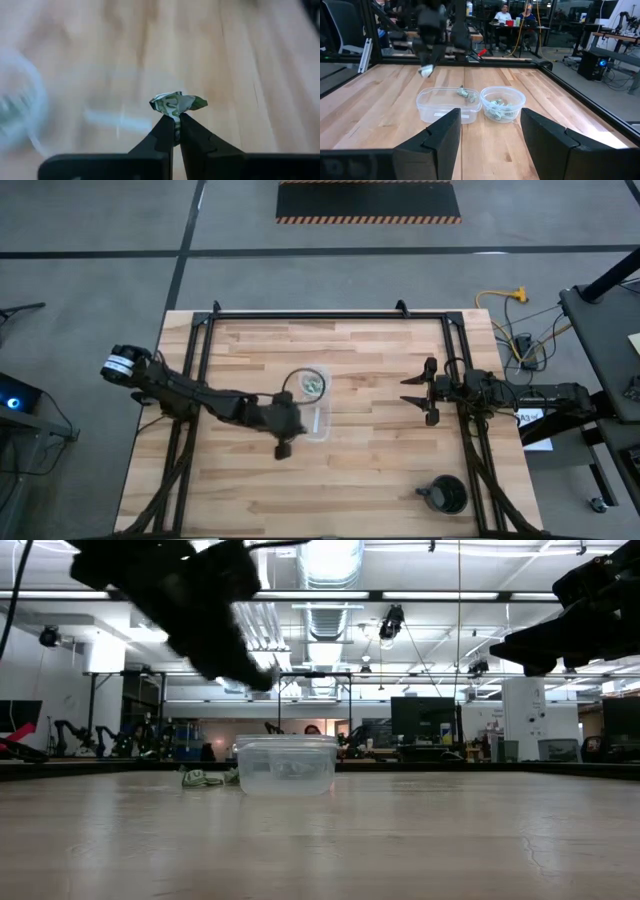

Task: Pick and place items into bin
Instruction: Put the truvia packet into the circular transparent bin

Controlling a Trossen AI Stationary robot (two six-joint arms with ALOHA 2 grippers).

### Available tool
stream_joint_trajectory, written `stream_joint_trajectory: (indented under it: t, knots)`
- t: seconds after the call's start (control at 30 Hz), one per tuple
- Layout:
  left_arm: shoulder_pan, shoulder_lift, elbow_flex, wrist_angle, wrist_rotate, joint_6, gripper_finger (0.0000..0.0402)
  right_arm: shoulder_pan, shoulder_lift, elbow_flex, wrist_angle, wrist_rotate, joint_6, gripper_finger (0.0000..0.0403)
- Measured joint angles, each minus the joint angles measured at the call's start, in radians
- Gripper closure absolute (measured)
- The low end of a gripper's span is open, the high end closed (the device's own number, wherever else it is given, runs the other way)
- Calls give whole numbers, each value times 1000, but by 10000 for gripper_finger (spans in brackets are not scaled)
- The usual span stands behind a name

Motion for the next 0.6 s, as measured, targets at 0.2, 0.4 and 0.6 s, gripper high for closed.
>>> stream_joint_trajectory:
  t: [0.2,0.4,0.6]
  knots:
    - [51,19,-5,245,-150,7,400,0,0,0,0,0,0,207]
    - [111,133,-8,376,-355,8,401,0,1,0,1,1,0,206]
    - [175,287,-8,582,-444,16,401,0,4,0,-1,1,0,207]
